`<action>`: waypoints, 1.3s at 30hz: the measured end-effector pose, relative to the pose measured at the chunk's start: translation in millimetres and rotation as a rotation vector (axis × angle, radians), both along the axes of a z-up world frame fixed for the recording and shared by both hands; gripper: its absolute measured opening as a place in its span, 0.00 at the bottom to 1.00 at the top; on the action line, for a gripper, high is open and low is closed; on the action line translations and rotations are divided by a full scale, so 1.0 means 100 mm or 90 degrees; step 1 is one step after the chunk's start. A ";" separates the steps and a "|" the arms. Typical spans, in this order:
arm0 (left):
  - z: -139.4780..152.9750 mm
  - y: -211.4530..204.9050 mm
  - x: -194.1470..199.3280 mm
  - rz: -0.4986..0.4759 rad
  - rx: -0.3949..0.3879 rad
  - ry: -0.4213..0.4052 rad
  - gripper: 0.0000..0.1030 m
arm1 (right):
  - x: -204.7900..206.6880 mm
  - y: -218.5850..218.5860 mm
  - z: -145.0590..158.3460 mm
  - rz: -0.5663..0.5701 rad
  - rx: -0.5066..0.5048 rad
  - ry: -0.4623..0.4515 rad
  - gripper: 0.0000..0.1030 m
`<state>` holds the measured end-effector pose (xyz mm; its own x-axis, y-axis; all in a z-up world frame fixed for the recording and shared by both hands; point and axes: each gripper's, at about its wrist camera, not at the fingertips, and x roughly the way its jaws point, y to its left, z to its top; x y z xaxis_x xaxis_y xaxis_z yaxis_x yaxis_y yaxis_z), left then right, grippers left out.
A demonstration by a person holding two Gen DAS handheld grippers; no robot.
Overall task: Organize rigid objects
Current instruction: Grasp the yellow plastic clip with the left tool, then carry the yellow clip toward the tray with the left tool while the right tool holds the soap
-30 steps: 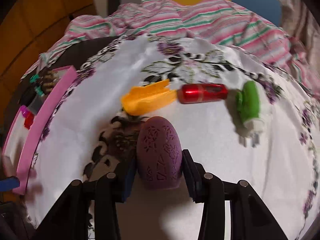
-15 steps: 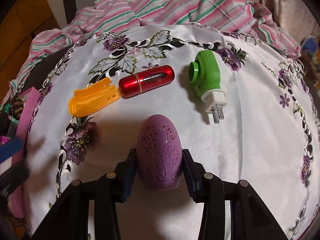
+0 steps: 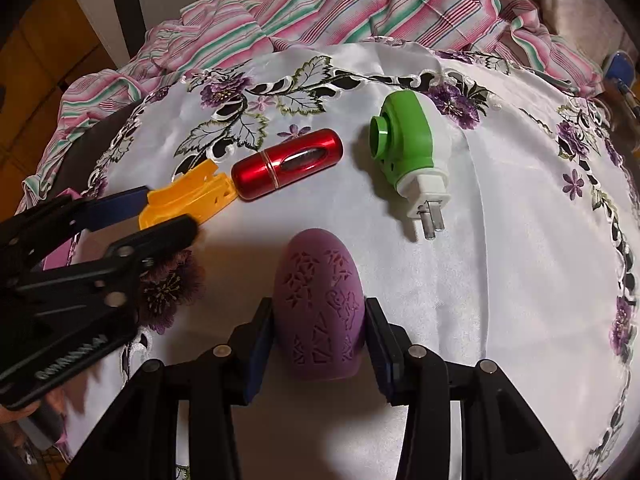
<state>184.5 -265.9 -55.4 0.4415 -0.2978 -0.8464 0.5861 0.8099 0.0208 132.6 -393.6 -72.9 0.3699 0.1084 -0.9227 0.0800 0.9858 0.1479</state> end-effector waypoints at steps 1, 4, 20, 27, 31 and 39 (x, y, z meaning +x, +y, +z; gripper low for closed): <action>-0.04 -0.02 0.02 -0.001 0.002 0.008 0.47 | 0.00 -0.01 0.00 -0.002 0.004 0.000 0.43; -0.11 -0.04 0.06 0.008 -0.004 0.013 0.47 | 0.00 -0.03 0.00 -0.008 0.015 0.001 0.43; -0.05 0.18 -0.22 0.045 -0.066 0.007 0.25 | 0.00 0.00 0.00 -0.005 0.000 -0.001 0.43; -0.01 0.47 -0.56 0.092 -0.130 0.041 0.25 | 0.00 0.04 -0.01 0.003 -0.022 -0.005 0.43; 0.04 0.59 -0.80 0.092 -0.148 0.034 0.25 | 0.01 0.06 -0.01 0.007 -0.033 -0.008 0.43; 0.09 0.80 -1.10 0.099 -0.175 0.027 0.25 | 0.01 0.14 0.01 0.031 -0.059 -0.032 0.43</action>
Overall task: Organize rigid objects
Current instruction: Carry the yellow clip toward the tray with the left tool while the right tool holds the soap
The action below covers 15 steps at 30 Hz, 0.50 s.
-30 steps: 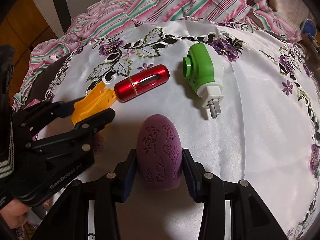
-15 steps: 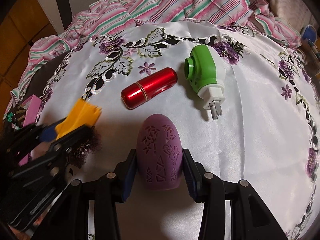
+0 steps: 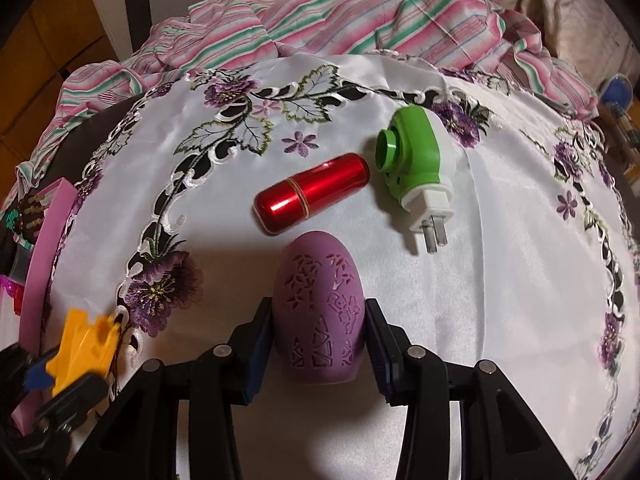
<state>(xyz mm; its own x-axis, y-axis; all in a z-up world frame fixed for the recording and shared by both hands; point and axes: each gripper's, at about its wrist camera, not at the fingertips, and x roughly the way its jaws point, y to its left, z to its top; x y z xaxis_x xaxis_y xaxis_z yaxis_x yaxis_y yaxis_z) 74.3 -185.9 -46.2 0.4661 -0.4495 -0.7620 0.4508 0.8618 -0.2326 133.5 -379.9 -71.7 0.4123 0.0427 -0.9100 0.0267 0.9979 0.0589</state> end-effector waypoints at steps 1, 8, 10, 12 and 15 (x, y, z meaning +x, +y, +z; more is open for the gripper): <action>0.01 0.03 -0.03 0.001 -0.003 -0.001 0.25 | -0.01 0.04 0.02 0.011 -0.007 -0.007 0.43; 0.03 0.25 -0.24 0.010 -0.018 -0.001 0.25 | -0.05 0.25 0.09 0.056 -0.035 -0.035 0.43; 0.04 0.32 -0.29 0.015 -0.024 0.001 0.25 | -0.06 0.25 0.08 0.053 -0.029 -0.029 0.43; 0.06 0.40 -0.35 0.023 -0.033 0.001 0.25 | -0.07 0.25 0.08 0.052 -0.028 -0.029 0.43; 0.12 0.51 -0.45 0.029 -0.034 -0.014 0.25 | -0.06 0.26 0.08 0.054 -0.028 -0.033 0.43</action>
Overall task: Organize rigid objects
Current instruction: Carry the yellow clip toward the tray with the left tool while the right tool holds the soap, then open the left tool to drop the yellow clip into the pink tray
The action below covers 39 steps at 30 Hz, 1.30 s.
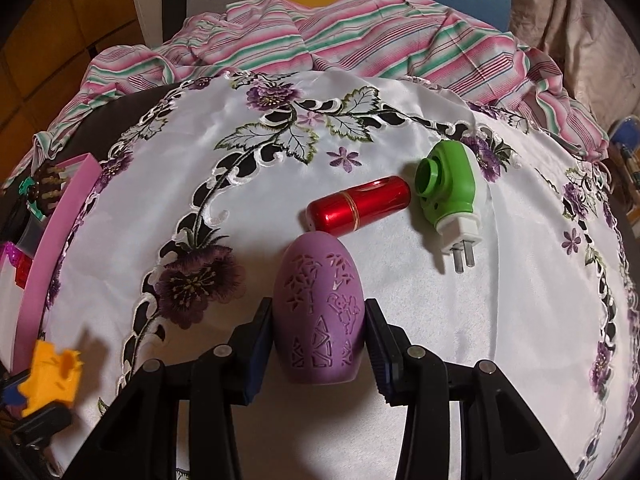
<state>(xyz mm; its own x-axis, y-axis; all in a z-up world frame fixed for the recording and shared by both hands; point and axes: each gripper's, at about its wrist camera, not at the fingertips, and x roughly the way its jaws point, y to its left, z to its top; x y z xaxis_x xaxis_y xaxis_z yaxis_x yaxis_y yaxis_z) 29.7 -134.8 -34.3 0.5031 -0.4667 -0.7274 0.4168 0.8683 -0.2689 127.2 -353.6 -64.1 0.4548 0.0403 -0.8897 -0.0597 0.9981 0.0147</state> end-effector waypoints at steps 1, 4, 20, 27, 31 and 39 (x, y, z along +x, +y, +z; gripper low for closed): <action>0.02 0.05 -0.03 0.003 0.000 -0.005 0.25 | 0.00 0.00 0.00 0.001 0.004 -0.001 0.43; 0.08 0.18 -0.10 0.018 -0.008 -0.012 0.25 | -0.02 0.02 0.03 0.008 0.012 -0.011 0.43; 0.07 1.23 -0.25 0.162 -0.028 -0.009 0.25 | -0.12 0.22 0.16 0.029 0.023 -0.050 0.43; -0.01 1.64 -0.21 0.221 -0.013 -0.003 0.25 | -0.19 0.41 0.21 0.046 0.033 -0.065 0.43; -0.09 1.82 -0.14 0.247 0.003 0.010 0.25 | -0.22 0.49 0.24 0.058 0.032 -0.083 0.43; -0.26 2.07 0.06 0.286 0.034 0.036 0.25 | -0.24 0.52 0.28 0.071 0.049 -0.095 0.43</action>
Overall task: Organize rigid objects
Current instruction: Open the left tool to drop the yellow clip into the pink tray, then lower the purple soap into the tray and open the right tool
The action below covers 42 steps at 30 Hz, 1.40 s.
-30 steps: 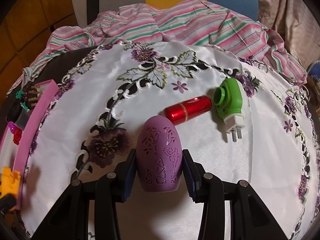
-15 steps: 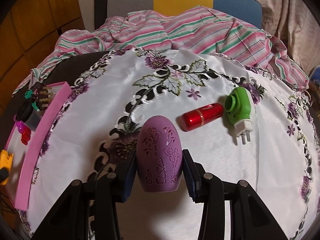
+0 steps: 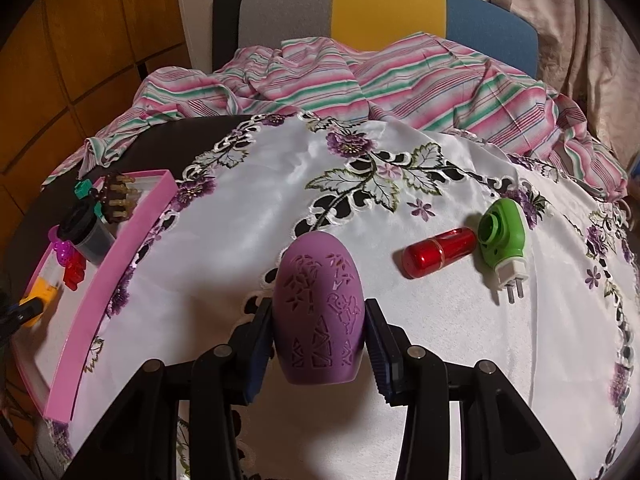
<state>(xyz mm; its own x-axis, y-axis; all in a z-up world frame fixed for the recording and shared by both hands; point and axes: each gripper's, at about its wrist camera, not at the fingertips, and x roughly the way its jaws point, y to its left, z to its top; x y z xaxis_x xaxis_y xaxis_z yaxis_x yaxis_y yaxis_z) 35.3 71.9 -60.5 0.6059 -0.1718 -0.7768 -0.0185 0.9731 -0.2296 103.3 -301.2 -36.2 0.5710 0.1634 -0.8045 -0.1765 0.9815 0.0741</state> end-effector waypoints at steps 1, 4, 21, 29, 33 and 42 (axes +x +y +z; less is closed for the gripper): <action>-0.02 0.02 0.02 0.002 0.000 0.003 0.25 | 0.00 0.00 0.00 0.002 0.008 0.004 0.43; -0.06 0.07 0.09 0.008 0.009 0.004 0.25 | 0.00 0.00 -0.01 -0.004 0.020 0.014 0.43; 0.11 0.14 -0.19 0.053 -0.042 -0.040 0.43 | -0.30 0.75 0.29 0.089 0.092 0.025 0.43; 0.15 0.04 -0.40 0.014 -0.073 -0.049 0.43 | -0.44 1.45 0.34 0.168 0.129 0.039 0.43; 0.18 0.02 -0.48 0.002 -0.075 -0.057 0.43 | -0.45 1.79 0.31 0.198 0.129 0.050 0.43; 0.17 0.09 -0.62 0.005 -0.085 -0.059 0.43 | -0.33 2.24 0.12 0.202 0.077 0.075 0.43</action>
